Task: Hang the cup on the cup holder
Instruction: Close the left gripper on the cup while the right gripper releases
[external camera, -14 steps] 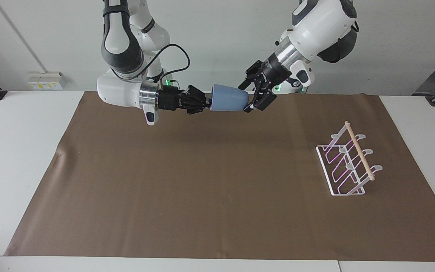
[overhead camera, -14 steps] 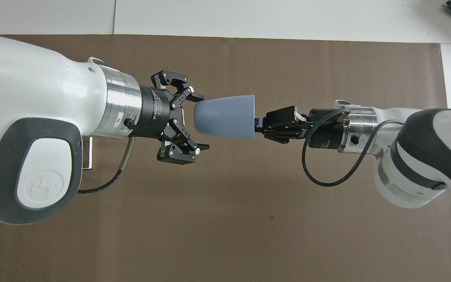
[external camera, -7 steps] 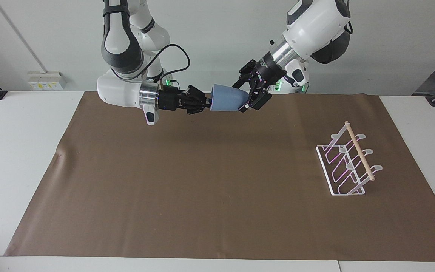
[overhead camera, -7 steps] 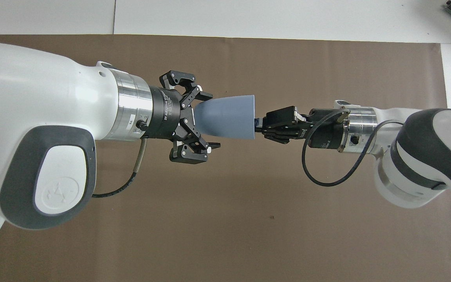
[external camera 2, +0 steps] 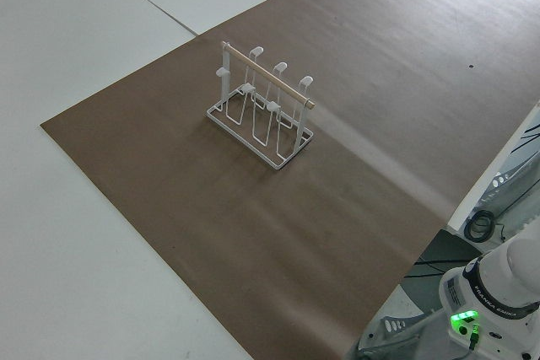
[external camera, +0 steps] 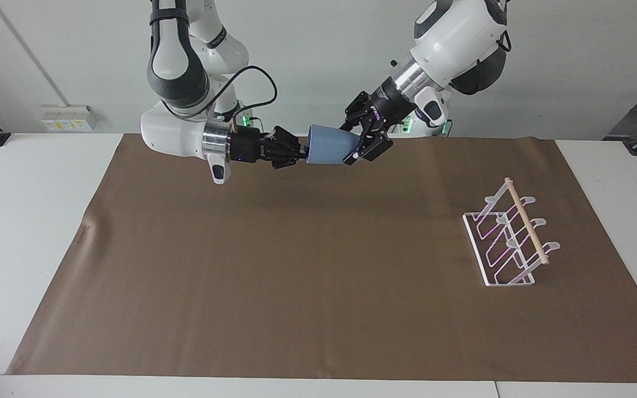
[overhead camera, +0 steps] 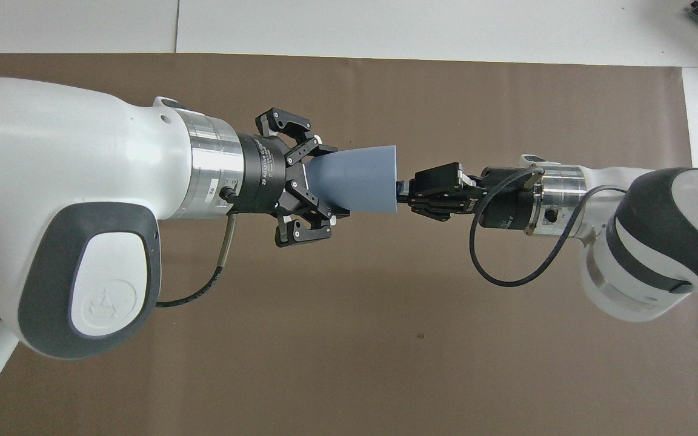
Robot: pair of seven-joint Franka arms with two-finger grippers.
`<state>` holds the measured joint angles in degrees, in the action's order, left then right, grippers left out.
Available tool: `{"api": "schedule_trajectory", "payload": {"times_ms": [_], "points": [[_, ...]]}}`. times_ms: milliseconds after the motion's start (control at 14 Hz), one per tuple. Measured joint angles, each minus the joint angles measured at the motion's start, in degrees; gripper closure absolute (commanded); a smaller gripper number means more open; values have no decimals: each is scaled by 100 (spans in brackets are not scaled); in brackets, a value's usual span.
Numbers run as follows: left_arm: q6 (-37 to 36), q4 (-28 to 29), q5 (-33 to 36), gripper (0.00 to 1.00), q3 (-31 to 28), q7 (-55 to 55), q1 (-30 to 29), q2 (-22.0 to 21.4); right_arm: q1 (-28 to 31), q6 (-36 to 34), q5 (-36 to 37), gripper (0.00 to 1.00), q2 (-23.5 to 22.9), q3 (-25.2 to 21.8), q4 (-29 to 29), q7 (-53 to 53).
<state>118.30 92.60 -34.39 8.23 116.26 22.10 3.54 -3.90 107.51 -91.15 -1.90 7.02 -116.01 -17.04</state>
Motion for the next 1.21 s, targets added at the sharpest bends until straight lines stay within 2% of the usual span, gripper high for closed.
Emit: {"api": "schedule_trajectory", "payload": {"times_ms": [356, 498, 783, 854, 925, 1210], "points": [[0, 6, 0, 100, -1, -11, 2, -1, 0, 0, 0, 100, 0, 0, -6, 0], [0, 8, 0, 100, -2, -24, 2, -1, 0, 0, 0, 82, 0, 0, -8, 0], [-5, 22, 24, 100, 6, -48, 16, 0, -25, 0, 0, 75, 5, 6, -8, 2], [-10, 30, 35, 100, 9, -60, 18, 0, -25, 0, 0, 69, 5, 6, -8, 2], [-24, 38, 48, 100, 11, -74, 20, 0, -25, 0, 0, 56, 5, 6, -8, 2], [-203, 46, 447, 100, 10, -134, 23, -4, -22, 9, 0, 53, 6, 4, -11, 7]]}}
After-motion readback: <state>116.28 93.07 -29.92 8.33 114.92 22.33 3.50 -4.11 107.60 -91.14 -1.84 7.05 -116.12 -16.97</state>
